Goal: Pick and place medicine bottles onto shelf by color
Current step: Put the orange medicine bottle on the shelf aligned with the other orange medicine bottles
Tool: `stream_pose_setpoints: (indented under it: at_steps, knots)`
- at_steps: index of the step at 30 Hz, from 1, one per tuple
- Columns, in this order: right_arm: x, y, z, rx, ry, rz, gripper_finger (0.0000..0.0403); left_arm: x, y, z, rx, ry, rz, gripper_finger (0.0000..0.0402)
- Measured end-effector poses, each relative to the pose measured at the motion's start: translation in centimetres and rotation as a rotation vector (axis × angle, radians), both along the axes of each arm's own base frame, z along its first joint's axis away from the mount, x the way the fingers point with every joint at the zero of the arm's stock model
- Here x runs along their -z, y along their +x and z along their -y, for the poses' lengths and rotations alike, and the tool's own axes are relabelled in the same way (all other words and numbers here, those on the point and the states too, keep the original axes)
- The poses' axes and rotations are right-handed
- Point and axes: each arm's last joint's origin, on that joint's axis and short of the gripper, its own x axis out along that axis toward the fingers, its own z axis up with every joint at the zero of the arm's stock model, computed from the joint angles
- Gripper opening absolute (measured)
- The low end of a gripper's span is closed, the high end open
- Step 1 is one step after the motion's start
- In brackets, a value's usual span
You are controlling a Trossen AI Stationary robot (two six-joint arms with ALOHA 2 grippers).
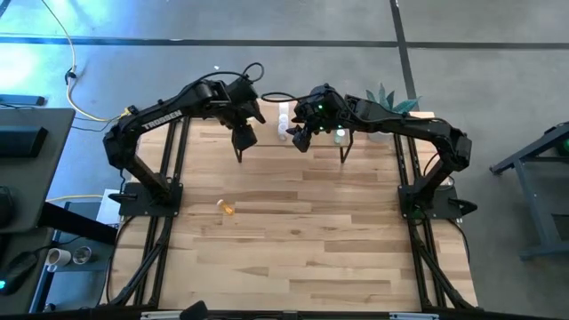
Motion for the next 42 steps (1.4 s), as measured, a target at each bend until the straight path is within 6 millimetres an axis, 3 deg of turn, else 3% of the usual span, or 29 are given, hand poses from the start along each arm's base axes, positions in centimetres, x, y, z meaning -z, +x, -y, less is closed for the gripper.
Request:
stream_pose_setpoints:
  at_steps: [9, 20, 28, 42]
  knots:
    - [0.0, 0.0, 0.0, 0.011, 0.014, 0.003, 0.019, -3.2, -2.4, 2.1, -0.07, 0.034, 0.116, 0.0177]
    - [0.0, 0.0, 0.0, 0.011, 0.015, 0.0, 0.019, -5.2, -4.5, 7.8, -0.212, -0.097, 0.209, 0.0177]
    - [0.1, 0.0, 0.0, 0.035, 0.049, 0.007, 0.019, -2.7, -4.9, 12.2, -0.26, -0.135, 0.175, 0.0177]
    - [0.1, 0.0, 0.0, 0.105, 0.138, 0.035, 0.019, 3.1, -4.9, 17.8, -0.413, -0.239, 0.042, 0.0177]
